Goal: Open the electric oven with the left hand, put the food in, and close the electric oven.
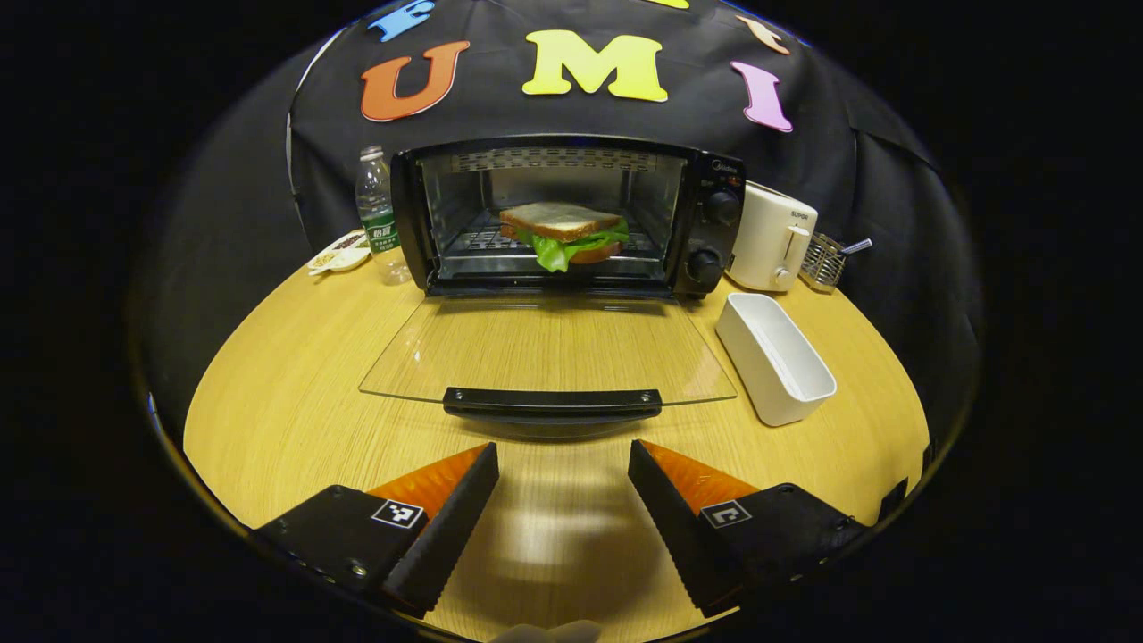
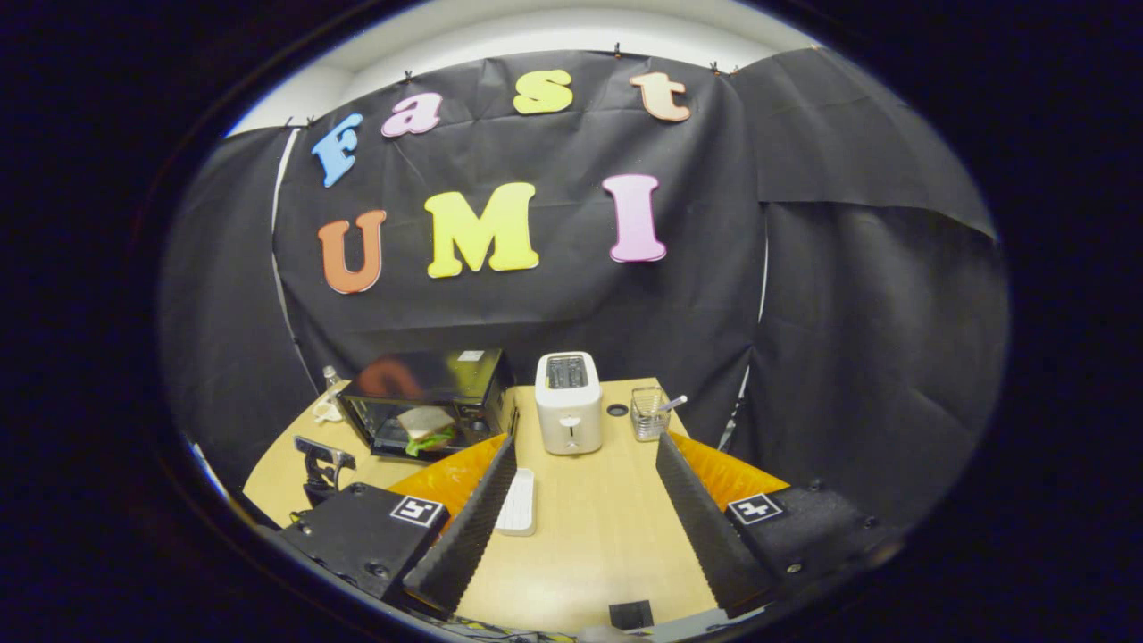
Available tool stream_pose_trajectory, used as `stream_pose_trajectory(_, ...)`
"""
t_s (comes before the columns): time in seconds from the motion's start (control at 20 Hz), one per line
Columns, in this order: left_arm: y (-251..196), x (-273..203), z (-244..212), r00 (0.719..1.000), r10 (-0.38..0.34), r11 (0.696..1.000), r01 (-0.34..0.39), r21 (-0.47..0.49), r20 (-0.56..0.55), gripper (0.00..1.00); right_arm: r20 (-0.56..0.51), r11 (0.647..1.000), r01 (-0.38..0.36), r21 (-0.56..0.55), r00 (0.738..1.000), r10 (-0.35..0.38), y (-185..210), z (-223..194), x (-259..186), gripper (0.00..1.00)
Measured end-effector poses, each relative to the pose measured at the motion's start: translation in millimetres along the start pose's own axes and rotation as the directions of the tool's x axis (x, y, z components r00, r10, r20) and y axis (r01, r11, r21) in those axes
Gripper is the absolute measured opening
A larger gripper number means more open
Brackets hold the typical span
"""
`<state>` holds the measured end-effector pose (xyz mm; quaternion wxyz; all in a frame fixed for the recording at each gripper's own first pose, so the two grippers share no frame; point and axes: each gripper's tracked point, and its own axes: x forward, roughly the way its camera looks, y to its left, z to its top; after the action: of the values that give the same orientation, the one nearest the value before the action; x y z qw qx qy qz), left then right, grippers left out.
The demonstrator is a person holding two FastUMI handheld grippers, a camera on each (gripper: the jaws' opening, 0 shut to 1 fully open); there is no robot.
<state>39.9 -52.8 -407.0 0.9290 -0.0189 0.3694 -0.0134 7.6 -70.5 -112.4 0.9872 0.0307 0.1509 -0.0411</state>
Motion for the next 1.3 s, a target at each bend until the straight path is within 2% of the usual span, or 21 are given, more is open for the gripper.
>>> stream_pose_trajectory(0.15,6,14,-5,1.000,-0.001,1.000,0.001,-0.007,-0.027,0.96,-0.005,1.000,0.026,0.010,1.000,-0.026,3,1,0,1.00)
stream_pose_trajectory(0.2,9,17,-6,0.999,-0.001,1.000,0.000,-0.003,-0.034,0.85,-0.007,0.999,0.035,0.007,0.999,-0.035,3,1,1,1.00)
stream_pose_trajectory(0.25,11,20,-6,0.999,0.002,1.000,-0.002,0.002,-0.033,0.95,-0.008,0.999,0.038,0.002,0.999,-0.038,3,0,2,1.00)
stream_pose_trajectory(0.8,6,29,-5,0.998,-0.042,0.999,0.043,0.008,-0.046,0.96,-0.029,0.998,0.063,0.008,0.998,-0.063,5,-4,14,1.00)
stream_pose_trajectory(1.05,4,15,15,0.999,-0.050,0.999,0.050,-0.007,-0.021,0.95,-0.022,0.999,0.052,0.001,0.998,-0.052,8,-2,16,1.00)
stream_pose_trajectory(1.1,4,11,21,0.999,-0.052,0.999,0.051,-0.011,-0.012,0.96,-0.024,0.999,0.048,0.006,0.999,-0.048,9,-3,16,0.91)
stream_pose_trajectory(1.2,4,2,38,0.998,-0.055,0.998,0.055,-0.024,0.014,0.96,-0.029,0.999,0.043,0.020,0.999,-0.043,10,-5,18,0.91)
stream_pose_trajectory(1.25,4,-2,48,0.998,-0.054,0.998,0.055,-0.029,0.032,0.96,-0.030,0.999,0.043,0.027,0.999,-0.042,10,-5,20,1.00)
stream_pose_trajectory(1.3,4,-6,59,0.997,-0.053,0.998,0.055,-0.028,0.053,0.96,-0.032,0.998,0.047,0.028,0.998,-0.046,9,-7,21,1.00)
